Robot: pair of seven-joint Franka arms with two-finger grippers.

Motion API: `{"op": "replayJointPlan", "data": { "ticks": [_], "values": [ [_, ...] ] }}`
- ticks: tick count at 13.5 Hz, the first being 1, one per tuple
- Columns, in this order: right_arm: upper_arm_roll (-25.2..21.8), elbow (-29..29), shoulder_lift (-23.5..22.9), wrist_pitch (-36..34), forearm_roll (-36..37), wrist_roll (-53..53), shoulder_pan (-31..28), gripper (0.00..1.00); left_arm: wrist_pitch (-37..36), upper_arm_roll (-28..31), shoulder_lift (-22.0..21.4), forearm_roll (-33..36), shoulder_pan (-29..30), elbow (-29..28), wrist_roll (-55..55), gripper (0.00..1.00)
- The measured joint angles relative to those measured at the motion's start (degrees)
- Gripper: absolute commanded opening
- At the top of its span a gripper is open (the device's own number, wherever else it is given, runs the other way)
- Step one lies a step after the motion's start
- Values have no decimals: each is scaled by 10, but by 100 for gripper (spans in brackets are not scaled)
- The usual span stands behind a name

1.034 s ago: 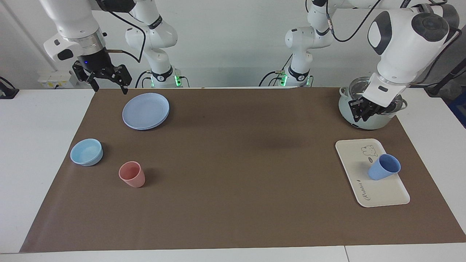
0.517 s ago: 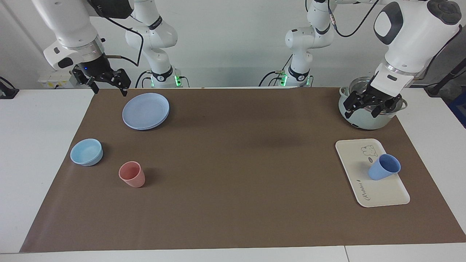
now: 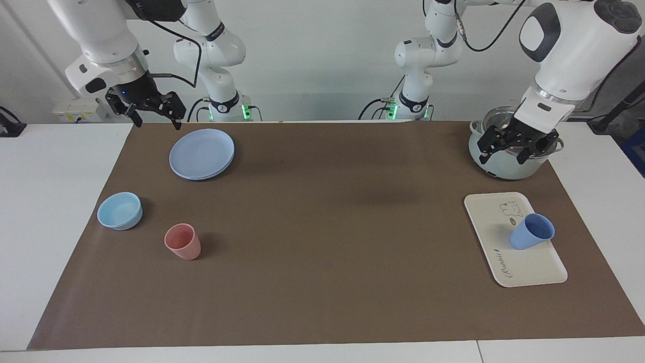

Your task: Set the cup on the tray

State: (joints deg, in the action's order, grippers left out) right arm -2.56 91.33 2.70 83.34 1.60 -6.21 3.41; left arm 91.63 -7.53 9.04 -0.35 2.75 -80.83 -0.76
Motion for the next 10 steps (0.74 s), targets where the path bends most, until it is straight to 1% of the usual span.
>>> {"op": "replayJointPlan", "data": {
  "ticks": [10],
  "values": [
    [0,0,0,22,-1,0,0,100,-13,-1,-11,26,0,-1,2,100]
  ]
}}
